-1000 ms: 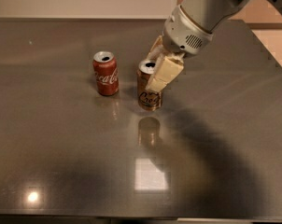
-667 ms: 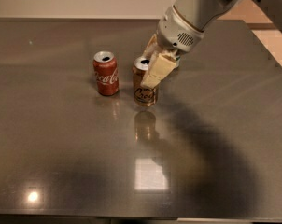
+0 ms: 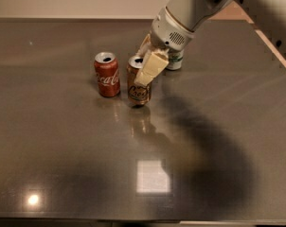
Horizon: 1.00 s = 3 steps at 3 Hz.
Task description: Move orange can near coke can
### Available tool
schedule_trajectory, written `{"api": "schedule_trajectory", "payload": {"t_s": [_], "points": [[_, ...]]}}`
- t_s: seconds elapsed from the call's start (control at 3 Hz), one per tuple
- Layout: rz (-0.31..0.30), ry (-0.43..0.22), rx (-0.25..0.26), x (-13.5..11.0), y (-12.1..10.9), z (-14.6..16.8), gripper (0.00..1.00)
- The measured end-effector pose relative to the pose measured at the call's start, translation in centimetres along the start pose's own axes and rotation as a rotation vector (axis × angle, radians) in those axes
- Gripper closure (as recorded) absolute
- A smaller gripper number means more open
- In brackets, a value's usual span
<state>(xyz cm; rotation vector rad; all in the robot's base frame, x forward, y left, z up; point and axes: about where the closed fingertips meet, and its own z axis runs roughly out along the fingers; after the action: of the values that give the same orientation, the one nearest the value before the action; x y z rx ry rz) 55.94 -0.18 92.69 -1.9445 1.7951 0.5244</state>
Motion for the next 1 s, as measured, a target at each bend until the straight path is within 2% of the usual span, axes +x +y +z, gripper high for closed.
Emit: {"api": "schedule_trajectory", "payload": {"t_s": [1.0], "points": [[-0.023, -0.002, -0.038, 0.1, -1.0, 2.7, 0.13]]}}
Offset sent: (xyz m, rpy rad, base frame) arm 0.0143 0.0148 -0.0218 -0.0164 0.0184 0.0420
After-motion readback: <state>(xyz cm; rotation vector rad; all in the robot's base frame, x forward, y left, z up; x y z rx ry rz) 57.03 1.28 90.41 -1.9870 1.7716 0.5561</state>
